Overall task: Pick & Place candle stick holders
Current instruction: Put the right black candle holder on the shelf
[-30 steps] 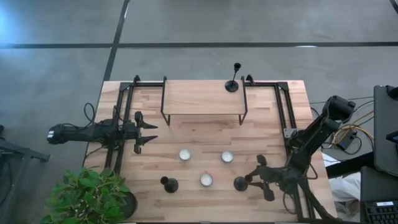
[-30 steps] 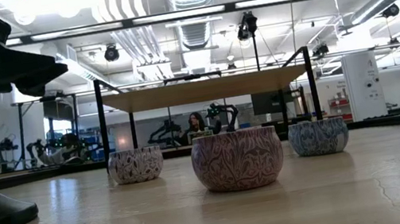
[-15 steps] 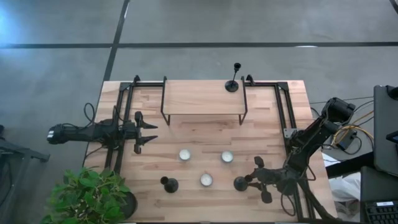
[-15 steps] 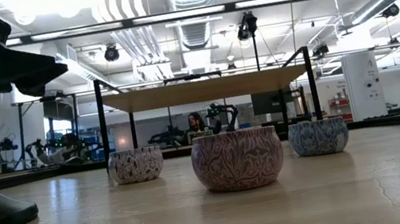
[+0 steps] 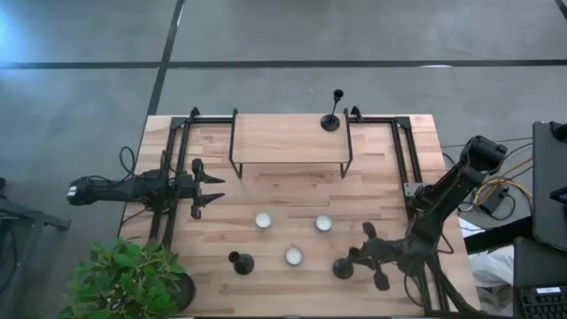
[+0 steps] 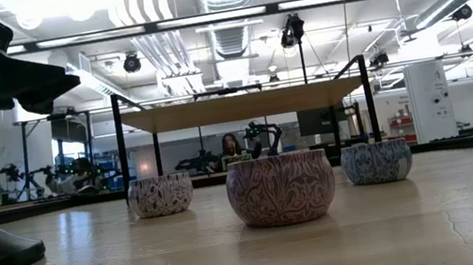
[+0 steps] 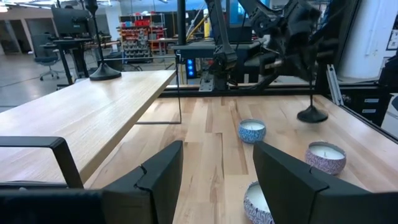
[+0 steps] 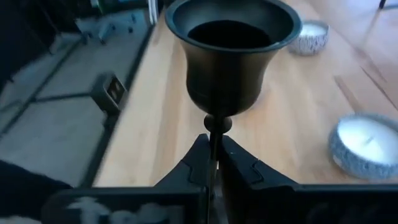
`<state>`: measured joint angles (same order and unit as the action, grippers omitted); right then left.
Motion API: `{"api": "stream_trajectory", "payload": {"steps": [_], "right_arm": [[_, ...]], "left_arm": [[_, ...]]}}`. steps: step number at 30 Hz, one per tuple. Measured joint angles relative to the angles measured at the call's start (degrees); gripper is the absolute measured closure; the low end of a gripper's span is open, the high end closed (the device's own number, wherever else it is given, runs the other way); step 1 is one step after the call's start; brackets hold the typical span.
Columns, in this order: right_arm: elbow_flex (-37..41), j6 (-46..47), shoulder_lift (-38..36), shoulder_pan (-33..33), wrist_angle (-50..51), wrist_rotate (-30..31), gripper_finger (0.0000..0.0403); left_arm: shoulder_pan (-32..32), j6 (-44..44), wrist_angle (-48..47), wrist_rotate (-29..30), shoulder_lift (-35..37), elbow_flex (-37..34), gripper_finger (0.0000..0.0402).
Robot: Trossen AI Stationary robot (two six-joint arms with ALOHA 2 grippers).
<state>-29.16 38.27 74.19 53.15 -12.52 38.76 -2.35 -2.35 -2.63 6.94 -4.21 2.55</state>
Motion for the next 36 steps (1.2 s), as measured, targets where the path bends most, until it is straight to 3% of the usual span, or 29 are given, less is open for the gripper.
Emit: {"api": "stream_trajectory", "payload": {"steps": [5,9,17,26,36], "right_arm": [[-2.09,-5.58,-7.05,-2.53,2.13,0.1,0.0392],[-5.19,-7.3,-14.13,-6.66,12.02,-0.43,0.0392],[-11.76,-12.81,-22.69,-20.6,21.84,-9.82,0.0392],[-17.12,-17.71,-20.07,-40.16,22.37,-20.88,0.0392],[-21.77,-21.4,-11.77,-53.83,19.74,-27.14,0.0392]], "left_arm": [[0.01,0.0,0.0,0.01,0.0,0.0,0.02],[0.02,0.0,0.01,0.0,0.0,0.0,0.02],[0.02,0.0,0.0,0.0,0.0,0.0,0.02],[0.02,0.0,0.01,0.0,-0.01,0.0,0.02],[0.02,0.0,0.0,0.0,-0.01,0.0,0.02]]}}
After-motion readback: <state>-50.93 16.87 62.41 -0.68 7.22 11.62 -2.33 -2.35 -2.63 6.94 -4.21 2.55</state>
